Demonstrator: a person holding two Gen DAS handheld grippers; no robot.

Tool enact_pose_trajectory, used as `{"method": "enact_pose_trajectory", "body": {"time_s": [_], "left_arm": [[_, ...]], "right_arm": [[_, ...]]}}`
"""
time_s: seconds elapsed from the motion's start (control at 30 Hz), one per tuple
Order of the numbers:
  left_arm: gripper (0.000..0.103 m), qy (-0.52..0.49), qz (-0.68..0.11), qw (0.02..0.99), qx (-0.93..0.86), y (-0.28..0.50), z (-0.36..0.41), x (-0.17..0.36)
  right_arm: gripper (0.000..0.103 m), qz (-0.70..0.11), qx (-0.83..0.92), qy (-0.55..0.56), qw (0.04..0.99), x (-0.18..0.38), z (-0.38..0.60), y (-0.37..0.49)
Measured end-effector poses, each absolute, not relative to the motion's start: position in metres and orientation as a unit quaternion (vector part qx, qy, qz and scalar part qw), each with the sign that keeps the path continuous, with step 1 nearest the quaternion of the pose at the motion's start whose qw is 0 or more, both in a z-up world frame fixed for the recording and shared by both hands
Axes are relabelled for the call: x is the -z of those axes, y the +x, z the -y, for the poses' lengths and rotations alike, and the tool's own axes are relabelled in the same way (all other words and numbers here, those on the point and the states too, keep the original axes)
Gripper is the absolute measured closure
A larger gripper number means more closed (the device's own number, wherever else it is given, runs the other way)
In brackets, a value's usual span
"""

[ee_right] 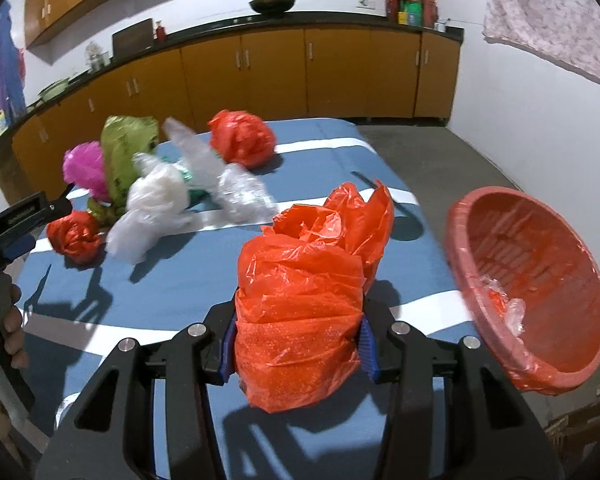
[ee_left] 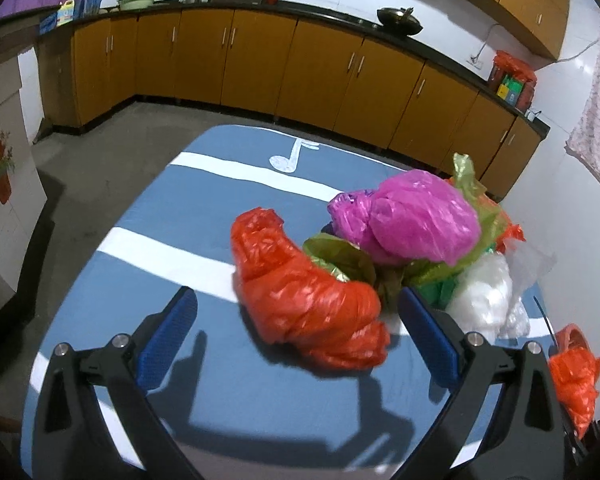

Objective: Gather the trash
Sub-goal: 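Grasp another red bag with the left tool while the right tool holds its red bag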

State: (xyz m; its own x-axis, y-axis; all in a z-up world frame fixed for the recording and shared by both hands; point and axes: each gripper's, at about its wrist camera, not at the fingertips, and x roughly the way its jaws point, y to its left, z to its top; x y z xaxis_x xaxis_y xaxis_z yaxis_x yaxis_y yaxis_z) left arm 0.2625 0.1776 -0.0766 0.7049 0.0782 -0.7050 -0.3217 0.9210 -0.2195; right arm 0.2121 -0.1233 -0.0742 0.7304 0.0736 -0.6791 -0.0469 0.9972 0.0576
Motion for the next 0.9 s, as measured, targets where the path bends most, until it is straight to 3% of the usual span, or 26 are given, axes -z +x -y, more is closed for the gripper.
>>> {"method": "enact_pose_trajectory", "body": {"time_s": [0.2, 0.4, 0.9], "left_arm": [[0.03, -0.17, -0.413, 0.889, -0.101, 0.286, -0.173, 0.098], [0.044, -0.169, -0.408, 0.893, -0.09, 0.285, -0.172, 0.103], [0.047, -0.137, -0.373, 0.915, -0.068, 0.215, -0.168, 0.077]], "right_arm": [[0.056, -0.368, -0.029, 0.023, 0.929, 0.078, 0.133, 0.214], [0.056, -0.363, -0.028, 0.022, 0.931, 0.077, 0.138, 0.211], [0.056, -0.331, -0.016, 0.028, 0.943, 0.055, 0.156, 0.192]]}}
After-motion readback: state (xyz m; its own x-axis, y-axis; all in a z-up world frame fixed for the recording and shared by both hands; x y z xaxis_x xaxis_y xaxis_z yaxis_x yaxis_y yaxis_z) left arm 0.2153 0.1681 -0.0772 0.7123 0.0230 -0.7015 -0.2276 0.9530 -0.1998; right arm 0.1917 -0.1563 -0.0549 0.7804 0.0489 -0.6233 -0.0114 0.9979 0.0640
